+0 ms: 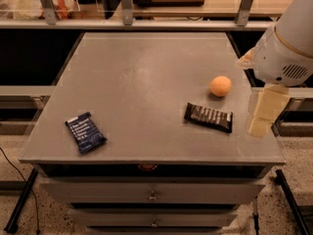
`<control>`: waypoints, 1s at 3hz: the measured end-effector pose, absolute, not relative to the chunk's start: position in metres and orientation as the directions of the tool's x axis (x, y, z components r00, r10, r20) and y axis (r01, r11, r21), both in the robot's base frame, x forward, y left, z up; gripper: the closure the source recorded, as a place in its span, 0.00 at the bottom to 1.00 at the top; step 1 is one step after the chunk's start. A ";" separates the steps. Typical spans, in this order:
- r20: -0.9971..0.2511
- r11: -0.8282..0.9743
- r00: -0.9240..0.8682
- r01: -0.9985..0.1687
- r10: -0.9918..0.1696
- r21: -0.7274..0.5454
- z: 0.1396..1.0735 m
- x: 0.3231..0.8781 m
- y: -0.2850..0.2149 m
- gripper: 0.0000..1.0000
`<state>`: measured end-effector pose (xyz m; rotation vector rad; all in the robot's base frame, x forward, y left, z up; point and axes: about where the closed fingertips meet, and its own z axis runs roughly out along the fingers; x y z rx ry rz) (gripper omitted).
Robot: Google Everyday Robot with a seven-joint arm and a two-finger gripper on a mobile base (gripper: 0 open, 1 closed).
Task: Move rxbar chocolate near rxbar blueberry
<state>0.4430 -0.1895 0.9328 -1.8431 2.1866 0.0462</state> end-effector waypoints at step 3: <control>-0.267 0.151 -0.139 -0.988 -0.954 -0.027 0.872 0.453 -0.172 0.26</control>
Offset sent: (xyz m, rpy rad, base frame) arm 0.0095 0.0169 -0.0691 0.0628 0.1481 0.0416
